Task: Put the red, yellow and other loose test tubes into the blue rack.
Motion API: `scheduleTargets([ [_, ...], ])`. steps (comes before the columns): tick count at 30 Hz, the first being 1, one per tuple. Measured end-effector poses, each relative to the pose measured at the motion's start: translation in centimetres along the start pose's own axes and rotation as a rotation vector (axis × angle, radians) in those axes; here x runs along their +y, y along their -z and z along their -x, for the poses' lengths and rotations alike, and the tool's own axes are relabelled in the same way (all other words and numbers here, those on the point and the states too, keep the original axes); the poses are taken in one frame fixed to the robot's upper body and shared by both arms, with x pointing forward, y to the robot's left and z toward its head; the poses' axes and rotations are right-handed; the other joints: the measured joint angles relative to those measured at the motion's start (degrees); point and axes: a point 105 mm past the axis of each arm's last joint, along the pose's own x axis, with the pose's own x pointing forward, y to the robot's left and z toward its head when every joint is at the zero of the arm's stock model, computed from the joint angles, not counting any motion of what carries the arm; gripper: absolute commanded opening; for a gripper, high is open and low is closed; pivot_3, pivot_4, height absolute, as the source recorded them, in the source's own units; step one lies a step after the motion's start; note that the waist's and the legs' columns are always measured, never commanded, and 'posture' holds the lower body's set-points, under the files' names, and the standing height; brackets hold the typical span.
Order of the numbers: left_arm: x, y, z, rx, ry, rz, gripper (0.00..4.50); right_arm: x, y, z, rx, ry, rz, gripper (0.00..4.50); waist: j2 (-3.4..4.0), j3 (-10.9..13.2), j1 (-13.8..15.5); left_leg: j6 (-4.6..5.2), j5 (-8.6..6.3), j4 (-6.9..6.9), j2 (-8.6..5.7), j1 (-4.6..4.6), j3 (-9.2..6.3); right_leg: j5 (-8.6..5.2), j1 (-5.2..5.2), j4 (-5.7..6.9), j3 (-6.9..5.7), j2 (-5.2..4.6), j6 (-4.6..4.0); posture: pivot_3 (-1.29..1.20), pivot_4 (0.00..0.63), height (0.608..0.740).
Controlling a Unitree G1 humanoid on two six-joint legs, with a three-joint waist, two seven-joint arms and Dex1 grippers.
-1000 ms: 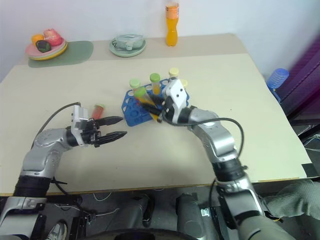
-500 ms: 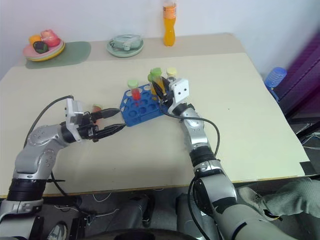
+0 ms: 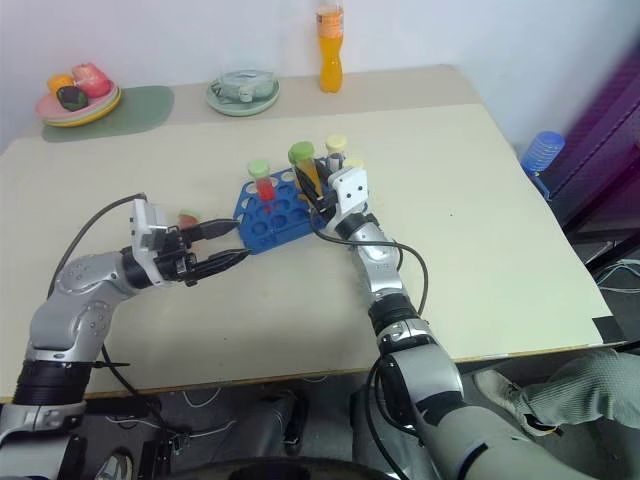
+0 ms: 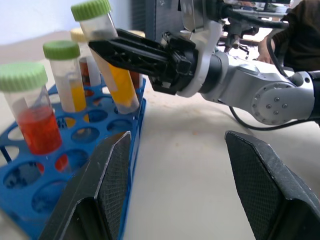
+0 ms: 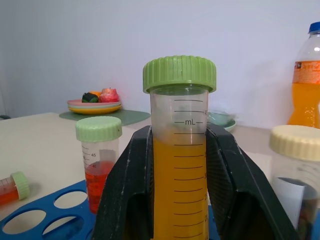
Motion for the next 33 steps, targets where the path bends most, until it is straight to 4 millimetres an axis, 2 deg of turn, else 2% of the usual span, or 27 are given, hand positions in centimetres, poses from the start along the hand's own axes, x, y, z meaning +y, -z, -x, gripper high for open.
scheduleTargets([
  [11,0.2,0.8,1.4,-0.002,-0.015,0.005,3.07,-0.1,0.6,0.2,-0.027,0.061,-0.027,0.85,0.01,-0.01,-0.02,0.02,-0.01,-0.01,0.00,0.18,0.00,0.00,0.02,0.00,0.01,0.01,0.00,0.00,0.150,0.740],
  [21,1.1,0.8,2.7,-0.030,-0.075,0.031,3.07,0.2,1.5,1.8,-0.060,0.094,-0.052,0.85,-0.08,-0.08,0.06,0.02,-0.02,-0.02,0.00,0.25,-0.02,0.00,0.07,-0.02,0.01,0.01,0.00,0.00,0.150,0.740],
  [28,1.8,0.5,3.0,-0.072,-0.135,0.048,3.07,0.3,1.7,2.8,-0.059,0.071,-0.006,4.07,-0.35,-0.25,0.14,0.32,-0.21,-0.65,0.02,1.31,-0.06,-0.02,1.05,-0.48,0.00,0.01,-0.02,0.00,0.150,0.740],
  [33,3.2,0.7,3.2,-0.118,-0.256,0.096,3.07,0.6,2.0,2.9,-0.020,0.032,0.094,4.07,-0.34,-0.24,0.12,0.31,-0.20,-0.68,0.02,1.32,-0.06,-0.02,1.04,-0.51,0.00,0.01,-0.02,0.00,0.150,0.740],
])
